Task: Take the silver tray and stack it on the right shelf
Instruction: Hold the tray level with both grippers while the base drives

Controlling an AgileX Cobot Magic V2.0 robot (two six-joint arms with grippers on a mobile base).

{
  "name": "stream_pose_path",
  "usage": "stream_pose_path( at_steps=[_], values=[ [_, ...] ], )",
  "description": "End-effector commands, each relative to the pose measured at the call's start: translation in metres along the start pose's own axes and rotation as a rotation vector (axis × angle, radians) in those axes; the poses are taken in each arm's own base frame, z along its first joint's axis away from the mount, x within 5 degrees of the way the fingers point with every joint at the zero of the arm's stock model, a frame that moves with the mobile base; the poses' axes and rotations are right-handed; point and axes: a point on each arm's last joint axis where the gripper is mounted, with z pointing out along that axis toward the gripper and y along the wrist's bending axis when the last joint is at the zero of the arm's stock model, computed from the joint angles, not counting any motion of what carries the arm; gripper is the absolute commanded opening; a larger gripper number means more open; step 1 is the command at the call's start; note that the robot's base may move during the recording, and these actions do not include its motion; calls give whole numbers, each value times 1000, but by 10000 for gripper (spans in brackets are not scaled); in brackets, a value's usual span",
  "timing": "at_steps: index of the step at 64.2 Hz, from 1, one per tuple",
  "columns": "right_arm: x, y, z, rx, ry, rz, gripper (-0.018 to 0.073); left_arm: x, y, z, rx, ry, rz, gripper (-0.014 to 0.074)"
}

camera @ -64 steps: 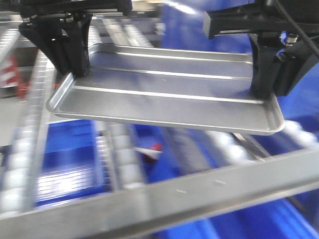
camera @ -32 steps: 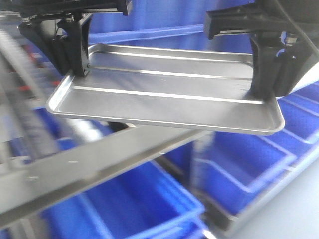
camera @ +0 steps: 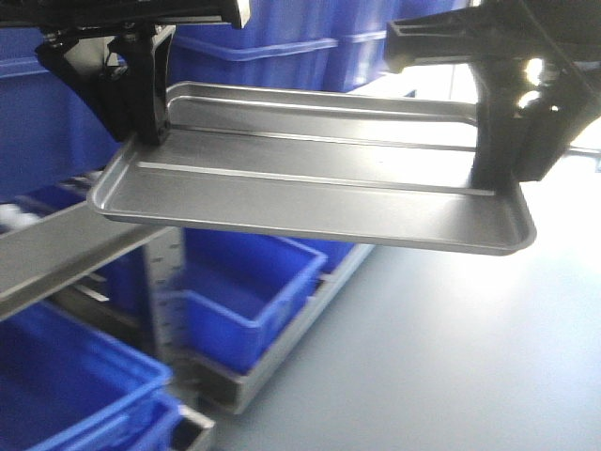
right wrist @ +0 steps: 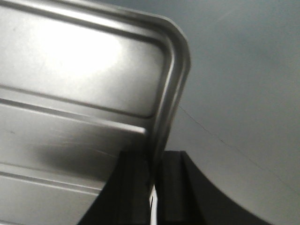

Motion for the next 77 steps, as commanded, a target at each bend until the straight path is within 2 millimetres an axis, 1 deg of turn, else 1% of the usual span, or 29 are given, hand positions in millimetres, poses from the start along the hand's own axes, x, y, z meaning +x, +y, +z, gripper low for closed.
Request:
stream_pose_path(
  at_steps=[1,77],
  values=[
    [-8,3,-20,-60,-95,-31,57,-9,-6,-29,85,-132,-2,-93],
    [-8,3,-20,-59,-94,-31,57,-9,-6,-29,84,-130,-2,-93]
  ],
)
